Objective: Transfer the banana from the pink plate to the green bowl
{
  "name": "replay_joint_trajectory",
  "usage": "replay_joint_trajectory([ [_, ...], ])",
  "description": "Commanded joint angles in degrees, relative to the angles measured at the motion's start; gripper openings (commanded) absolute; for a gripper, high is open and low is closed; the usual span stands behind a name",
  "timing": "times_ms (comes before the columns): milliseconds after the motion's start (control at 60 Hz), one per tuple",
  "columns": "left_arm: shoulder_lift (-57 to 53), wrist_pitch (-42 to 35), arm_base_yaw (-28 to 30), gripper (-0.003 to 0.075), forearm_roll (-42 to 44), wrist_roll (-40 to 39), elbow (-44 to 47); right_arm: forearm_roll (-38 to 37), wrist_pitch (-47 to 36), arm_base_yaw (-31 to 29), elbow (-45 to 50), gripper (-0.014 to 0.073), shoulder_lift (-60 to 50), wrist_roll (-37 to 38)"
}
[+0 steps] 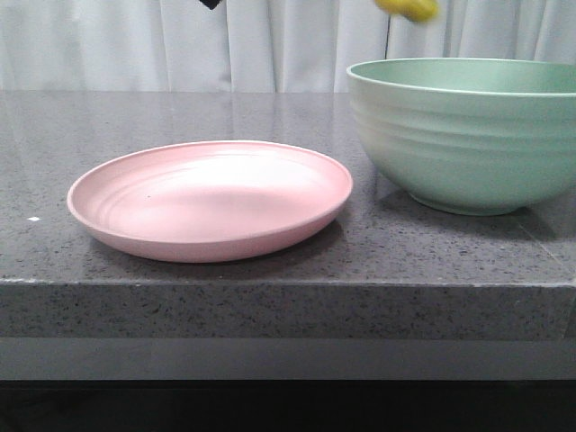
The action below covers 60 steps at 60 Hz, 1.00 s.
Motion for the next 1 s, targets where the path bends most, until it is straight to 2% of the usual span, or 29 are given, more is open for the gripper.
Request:
replay_joint_trajectory([
  [0, -1.99, -2.92, -0.52, 0.0619, -0.62, -0.3, -1.81, -7.72, 0.1, -0.53, -2.87, 0.0162, -1.47, -2.22],
  [200, -1.99, -2.92, -0.52, 0.0619, -0.62, -0.3, -1.81, -20.42, -0.73, 1.98, -2.91, 0.0164, 1.18, -2.22],
  [283, -1.99, -2.92, -0.52, 0.0619, -0.62, -0.3, -1.81, -23.48, -1.1, 3.3, -2.91, 0.0165, 2.93, -2.22],
  [400, -1.99, -2.92, -0.52, 0.0619, -0.62, -0.3, -1.81, -23.84, -1.96, 4.49, -2.91, 0.0188, 4.76, -2.22],
  [617, -1.99, -2.92, -0.52, 0.0619, -0.62, -0.3, -1.81, -23.84, -3.55, 4.87, -2.91, 0.0382, 6.15, -2.17],
  [750, -1.99, -2.92, -0.52, 0.0619, -0.62, -0.3, -1.81, -23.67, -5.04, 4.87, -2.93, 0.0467, 6.15, -2.17],
  [983, -1.99, -2.92, -0.52, 0.0619, -0.62, -0.3, -1.81, -22.64, -6.17, 4.87, -3.06, 0.049, 6.15, -2.12],
])
